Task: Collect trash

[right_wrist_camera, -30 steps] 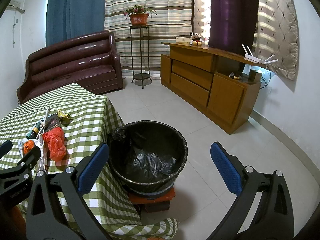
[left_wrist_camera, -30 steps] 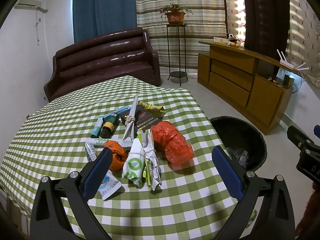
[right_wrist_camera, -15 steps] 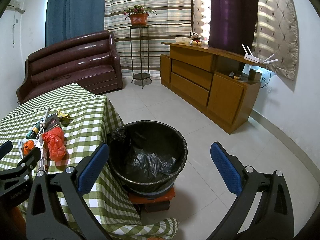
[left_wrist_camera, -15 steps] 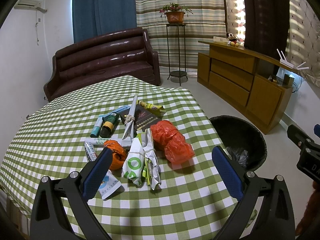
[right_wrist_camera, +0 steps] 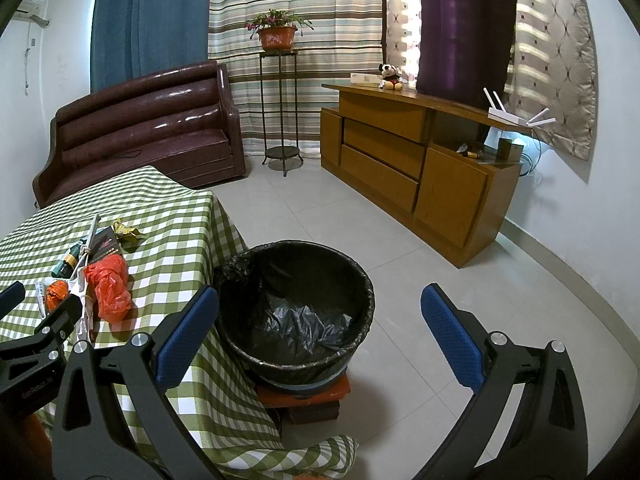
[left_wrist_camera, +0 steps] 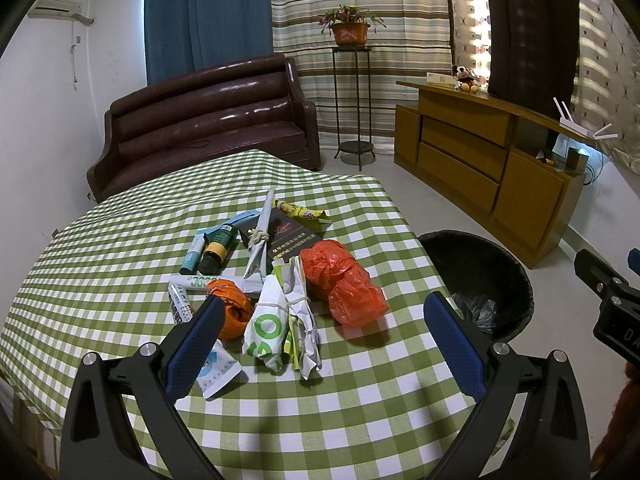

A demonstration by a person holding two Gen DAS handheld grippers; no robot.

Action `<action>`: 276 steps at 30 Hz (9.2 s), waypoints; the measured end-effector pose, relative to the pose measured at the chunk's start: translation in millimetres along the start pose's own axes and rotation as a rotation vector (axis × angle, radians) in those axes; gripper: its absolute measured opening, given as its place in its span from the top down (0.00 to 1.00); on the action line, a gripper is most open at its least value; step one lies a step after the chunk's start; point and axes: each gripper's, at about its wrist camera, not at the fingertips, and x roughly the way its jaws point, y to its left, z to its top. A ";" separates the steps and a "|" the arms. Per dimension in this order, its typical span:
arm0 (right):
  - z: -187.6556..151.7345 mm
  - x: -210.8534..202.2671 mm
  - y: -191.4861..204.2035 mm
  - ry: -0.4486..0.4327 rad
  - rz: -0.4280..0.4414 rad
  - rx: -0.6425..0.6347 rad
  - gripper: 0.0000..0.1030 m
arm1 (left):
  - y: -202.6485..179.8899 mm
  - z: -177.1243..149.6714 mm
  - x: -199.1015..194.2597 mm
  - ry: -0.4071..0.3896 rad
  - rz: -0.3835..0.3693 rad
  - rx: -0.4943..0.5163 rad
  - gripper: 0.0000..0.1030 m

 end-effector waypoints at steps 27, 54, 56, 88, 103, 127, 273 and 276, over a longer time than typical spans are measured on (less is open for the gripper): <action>-4.5 11.8 28.3 0.046 0.051 -0.035 0.04 | 65.1 -27.0 8.9 0.102 0.060 -0.082 0.06; -9.4 32.9 78.9 0.128 0.143 -0.089 0.05 | 114.4 -39.1 40.1 0.242 0.117 -0.122 0.07; -10.1 32.7 78.7 0.131 0.147 -0.086 0.05 | 115.2 -41.1 39.6 0.246 0.124 -0.118 0.07; -12.7 30.5 105.6 0.152 0.192 -0.135 0.15 | 140.9 -48.5 28.9 0.240 0.039 -0.105 0.68; 5.1 57.6 173.9 0.189 0.293 -0.247 0.35 | 185.8 -45.2 20.0 0.208 0.079 -0.160 0.68; 18.4 48.1 106.8 0.105 0.195 -0.167 0.75 | 131.5 -3.0 9.3 0.123 -0.046 -0.101 0.68; -17.5 58.3 122.3 0.228 0.258 -0.176 0.83 | 126.2 -14.5 46.9 0.176 -0.064 -0.053 0.66; -12.3 56.2 116.4 0.209 0.244 -0.165 0.83 | 119.3 -7.3 31.5 0.127 -0.066 -0.020 0.66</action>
